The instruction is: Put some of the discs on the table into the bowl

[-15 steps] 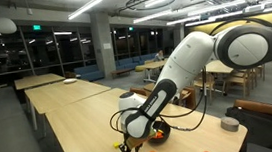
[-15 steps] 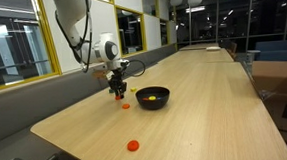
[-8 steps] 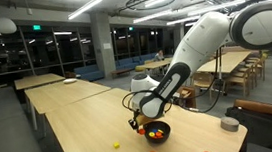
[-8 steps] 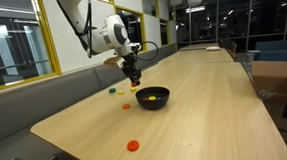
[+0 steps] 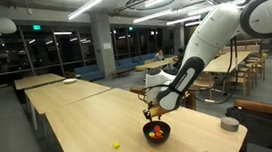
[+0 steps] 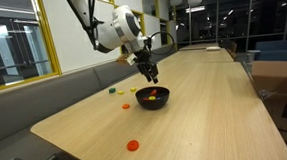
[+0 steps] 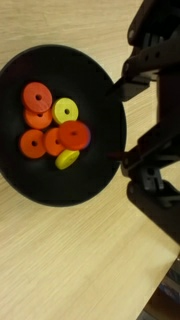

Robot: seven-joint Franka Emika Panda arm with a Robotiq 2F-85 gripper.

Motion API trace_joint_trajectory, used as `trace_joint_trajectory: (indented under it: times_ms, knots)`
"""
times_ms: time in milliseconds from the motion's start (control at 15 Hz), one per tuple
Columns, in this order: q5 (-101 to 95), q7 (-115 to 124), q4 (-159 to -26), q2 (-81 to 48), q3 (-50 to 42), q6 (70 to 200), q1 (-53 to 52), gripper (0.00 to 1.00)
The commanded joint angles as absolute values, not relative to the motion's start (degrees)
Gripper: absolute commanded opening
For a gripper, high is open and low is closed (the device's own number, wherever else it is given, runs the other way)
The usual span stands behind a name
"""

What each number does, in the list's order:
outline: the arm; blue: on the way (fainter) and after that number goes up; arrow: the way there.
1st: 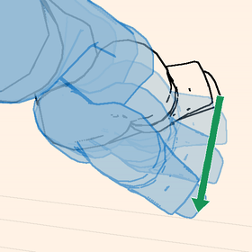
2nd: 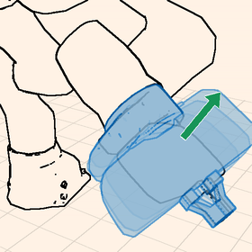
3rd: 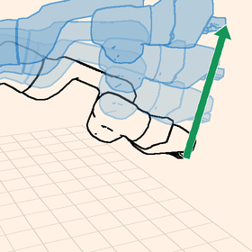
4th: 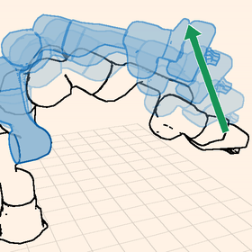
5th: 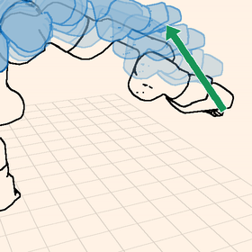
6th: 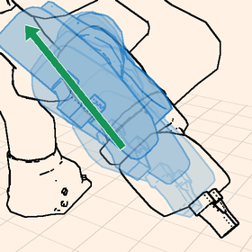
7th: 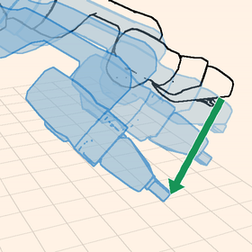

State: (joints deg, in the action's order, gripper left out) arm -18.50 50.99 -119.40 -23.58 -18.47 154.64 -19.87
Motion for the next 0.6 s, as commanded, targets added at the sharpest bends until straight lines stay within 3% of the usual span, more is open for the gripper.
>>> trace_joint_trajectory:
  times_ms: [0, 133, 533]
  knots:
    - [-20.19, 53.47, -121.75, -21.83, -17.19, 155.42, -18.33, 0.88]
    - [-18.46, 52.11, -122.88, -21.13, -15.18, 155.44, -17.31, 0.99]
    - [-12.78, 50.13, -127.63, -18.12, -7.21, 155.95, -15.77, 1.00]
